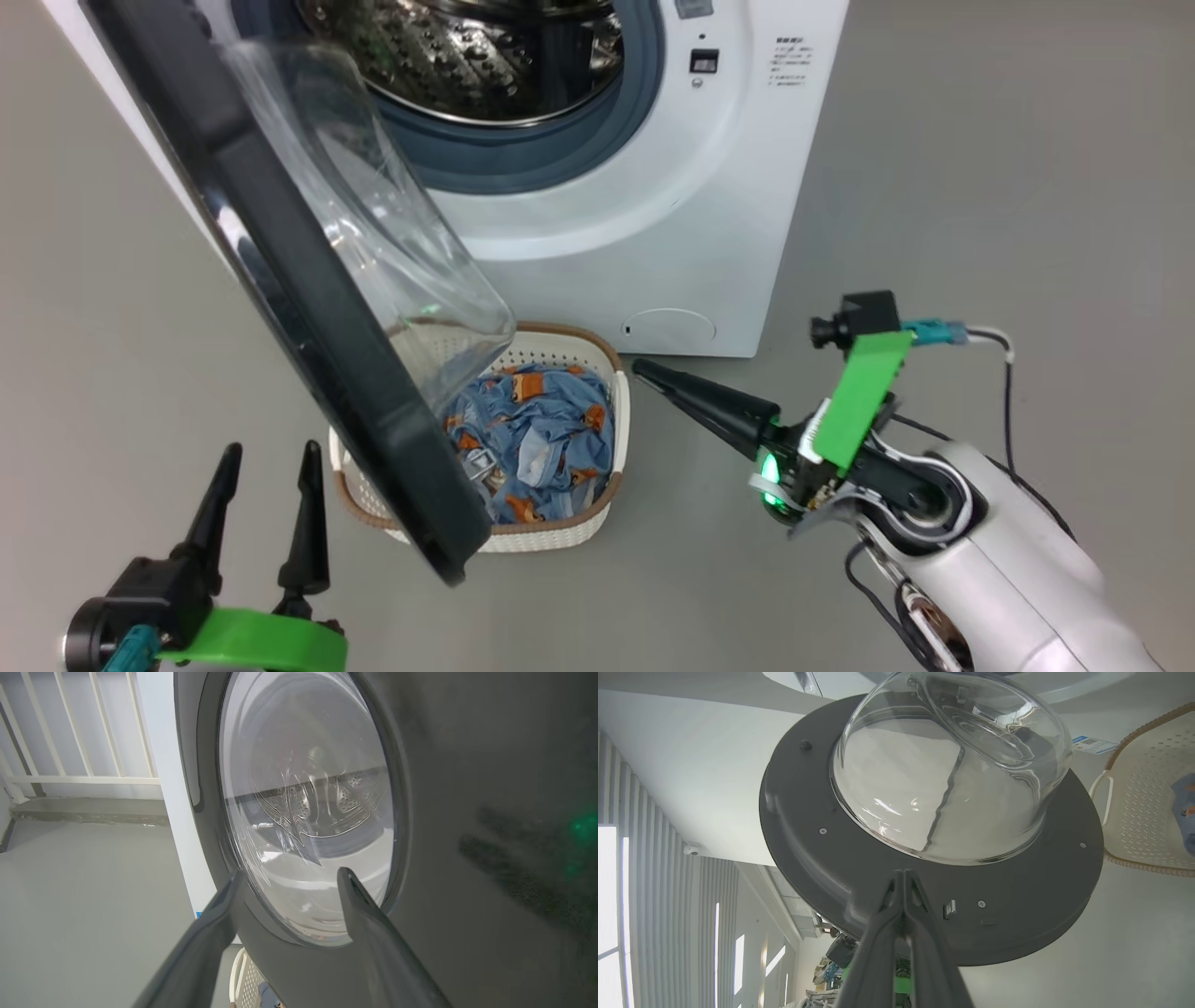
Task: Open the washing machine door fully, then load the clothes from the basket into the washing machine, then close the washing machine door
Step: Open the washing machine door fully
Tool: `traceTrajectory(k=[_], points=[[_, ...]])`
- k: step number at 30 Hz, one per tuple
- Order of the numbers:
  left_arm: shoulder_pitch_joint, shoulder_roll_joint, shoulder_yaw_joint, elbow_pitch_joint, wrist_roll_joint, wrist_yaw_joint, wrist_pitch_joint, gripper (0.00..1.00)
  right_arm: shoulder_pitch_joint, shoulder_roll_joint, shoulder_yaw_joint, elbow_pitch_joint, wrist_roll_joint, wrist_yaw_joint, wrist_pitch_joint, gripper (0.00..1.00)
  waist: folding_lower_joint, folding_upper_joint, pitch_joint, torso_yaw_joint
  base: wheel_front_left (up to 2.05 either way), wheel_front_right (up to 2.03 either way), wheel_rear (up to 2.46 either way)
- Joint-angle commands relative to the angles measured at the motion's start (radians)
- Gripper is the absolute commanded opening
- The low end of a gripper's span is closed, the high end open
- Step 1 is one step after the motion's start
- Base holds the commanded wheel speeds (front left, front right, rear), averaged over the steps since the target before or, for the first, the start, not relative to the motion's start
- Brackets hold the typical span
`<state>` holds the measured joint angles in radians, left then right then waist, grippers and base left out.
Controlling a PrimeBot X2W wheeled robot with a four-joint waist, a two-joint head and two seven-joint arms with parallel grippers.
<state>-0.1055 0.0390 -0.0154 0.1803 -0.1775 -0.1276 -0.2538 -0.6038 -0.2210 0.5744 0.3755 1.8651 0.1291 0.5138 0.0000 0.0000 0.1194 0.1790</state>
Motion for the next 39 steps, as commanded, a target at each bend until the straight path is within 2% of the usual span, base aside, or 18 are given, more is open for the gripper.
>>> traceTrajectory(k=[1, 6, 8, 9, 10, 11, 12, 19, 26, 32, 39], points=[[-0.002, 0.025, 0.044, -0.028, 0.007, -0.003, -0.008, 1.0, 0.036, 0.001, -0.009, -0.046, -0.006, 0.002, -0.028, 0.0, 0.0, 0.0, -0.02, -0.019, 0.0, 0.0, 0.0], [0.023, 0.027, 0.066, -0.032, 0.01, -0.003, -0.008, 1.0, 0.099, -0.007, -0.04, -0.091, -0.009, 0.002, -0.093, 0.02, 0.0, 0.0, -0.039, -0.039, 0.0, 0.0, 0.0], [0.036, 0.027, 0.078, -0.035, 0.011, -0.003, -0.008, 1.0, 0.129, -0.01, -0.049, -0.112, -0.015, 0.002, -0.119, 0.09, 0.0, 0.0, -0.048, -0.051, 0.0, 0.0, 0.0], [0.042, 0.027, 0.084, -0.037, 0.012, -0.003, -0.008, 1.0, 0.144, -0.011, -0.052, -0.121, -0.019, 0.002, -0.131, 0.23, 0.0, 0.0, -0.052, -0.056, 0.0, 0.0, 0.0], [0.048, 0.026, 0.09, -0.038, 0.012, -0.003, -0.008, 1.0, 0.157, -0.013, -0.054, -0.132, -0.026, 0.002, -0.141, 0.44, 0.0, 0.0, -0.056, -0.062, 0.0, 0.0, 0.0], [0.054, 0.026, 0.097, -0.039, 0.01, -0.003, -0.008, 1.0, 0.17, -0.015, -0.057, -0.144, -0.035, 0.002, -0.154, 0.92, 0.0, 0.0, -0.06, -0.068, 0.0, 0.0, 0.0], [0.061, 0.025, 0.101, -0.039, 0.01, -0.003, -0.008, 1.0, 0.184, -0.015, -0.061, -0.155, -0.046, 0.002, -0.172, 1.0, 0.0, 0.0, -0.063, -0.075, 0.0, 0.0, 0.0], [0.089, 0.022, 0.118, -0.047, 0.01, -0.003, -0.008, 1.0, 0.246, -0.006, -0.122, -0.186, -0.222, 0.002, -0.425, 1.0, 0.0, 0.0, -0.072, -0.108, 0.0, 0.0, 0.0], [0.099, 0.019, 0.122, -0.049, 0.012, -0.003, -0.008, 1.0, 0.247, -0.041, -0.147, -0.076, -0.545, 0.002, -0.725, 1.0, 0.0, 0.0, -0.083, -0.118, 0.0, 0.0, 0.0], [0.113, 0.016, 0.125, -0.052, 0.012, -0.003, -0.008, 1.0, 0.256, -0.008, -0.286, -0.003, -0.805, 0.002, -0.774, 1.0, 0.0, 0.0, -0.094, -0.126, 0.0, 0.0, 0.0], [0.124, 0.013, 0.131, -0.061, 0.012, -0.003, -0.008, 1.0, 0.351, 0.082, -0.486, -0.125, -1.194, 0.002, -0.775, 1.0, 0.0, 0.0, -0.095, -0.136, 0.0, 0.0, 0.0]])
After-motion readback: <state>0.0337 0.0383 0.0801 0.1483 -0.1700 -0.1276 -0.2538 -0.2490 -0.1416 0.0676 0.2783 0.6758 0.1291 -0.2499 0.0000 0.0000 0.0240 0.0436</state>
